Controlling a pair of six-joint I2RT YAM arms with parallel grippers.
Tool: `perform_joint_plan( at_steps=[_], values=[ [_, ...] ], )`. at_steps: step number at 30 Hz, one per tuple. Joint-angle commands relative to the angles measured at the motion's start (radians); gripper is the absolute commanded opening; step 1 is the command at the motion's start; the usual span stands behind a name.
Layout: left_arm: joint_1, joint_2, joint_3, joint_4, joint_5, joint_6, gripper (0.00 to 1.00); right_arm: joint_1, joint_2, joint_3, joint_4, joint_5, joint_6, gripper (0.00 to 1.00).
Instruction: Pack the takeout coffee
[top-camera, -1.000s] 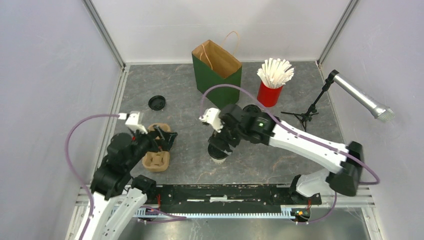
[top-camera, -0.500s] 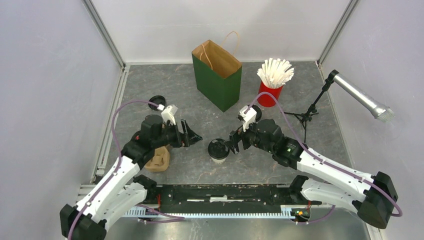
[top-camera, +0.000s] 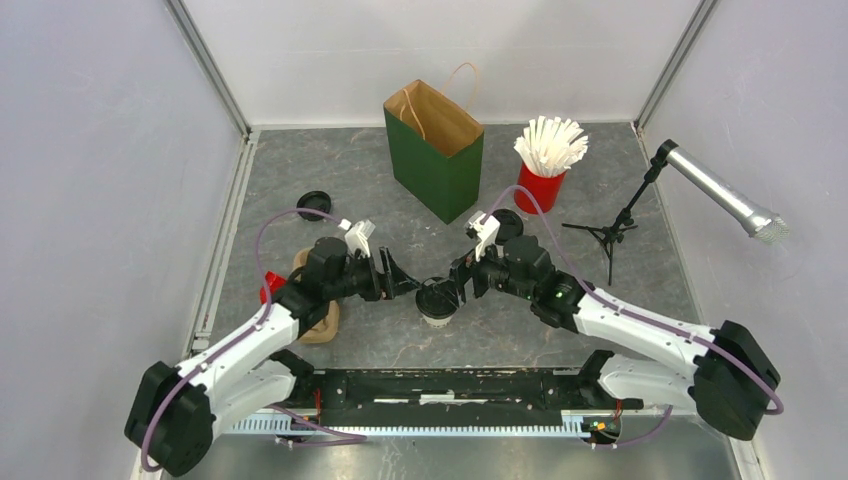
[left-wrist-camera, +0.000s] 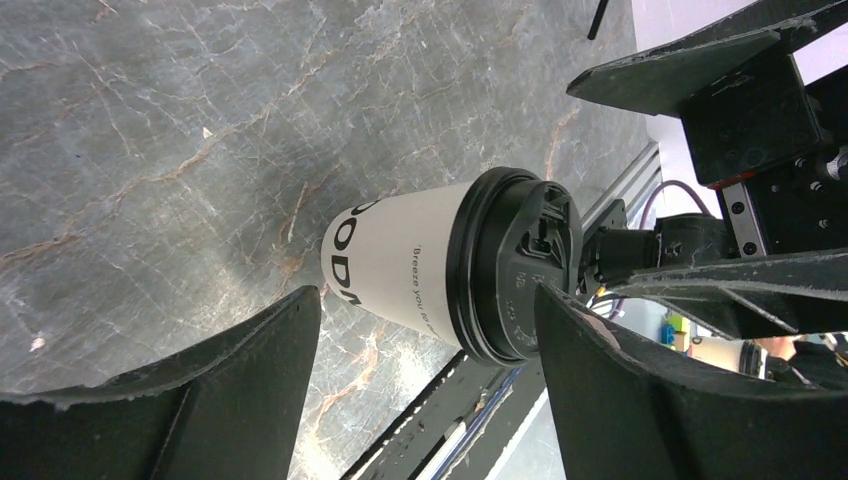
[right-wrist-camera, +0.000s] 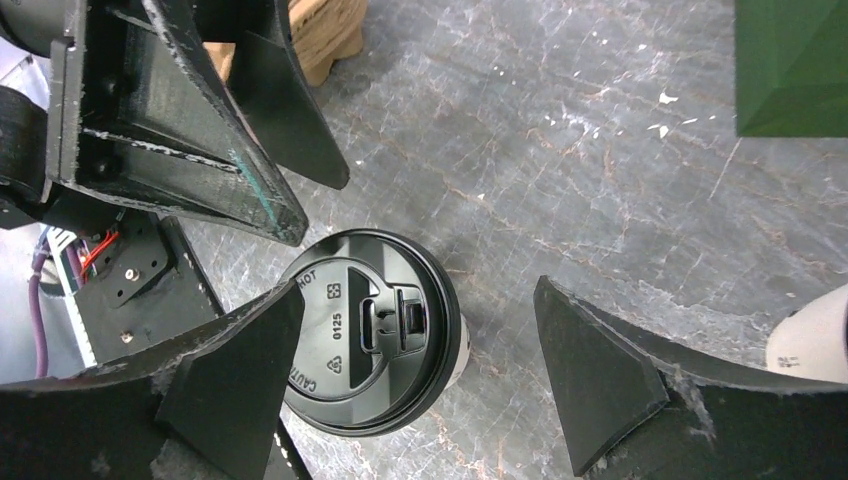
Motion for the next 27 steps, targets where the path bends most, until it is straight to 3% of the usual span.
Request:
perform_joint_plan(
  at_steps=[1, 10, 16, 18, 23, 27],
  values=[
    [-0.005, 0.060, -0.040, 0.198, 0.081, -0.079, 0.83, -0.010, 0.041, -0.012, 0.083, -0.060, 0.001, 0.92],
    [-0.021, 0.111, -0.115, 0.141, -0.027, -0.073, 0.64, -0.012, 0.094, -0.170, 0.193, -0.082, 0.058, 0.82],
    [-0.025, 0.076, -0.135, 0.120, -0.028, -0.074, 0.62, -0.012, 0.097, -0.235, 0.216, -0.068, 0.056, 0.78],
    [-0.025, 0.053, -0.126, 0.118, -0.010, -0.084, 0.64, -0.012, 0.101, -0.244, 0.220, -0.066, 0.056, 0.77],
    [-0.026, 0.018, -0.128, 0.231, 0.097, -0.161, 0.81, -0.012, 0.108, -0.249, 0.230, -0.072, 0.060, 0.77],
    [-0.025, 0.046, -0.131, 0.329, 0.146, -0.195, 0.84, -0.012, 0.106, -0.252, 0.236, -0.073, 0.064, 0.77]
  ],
)
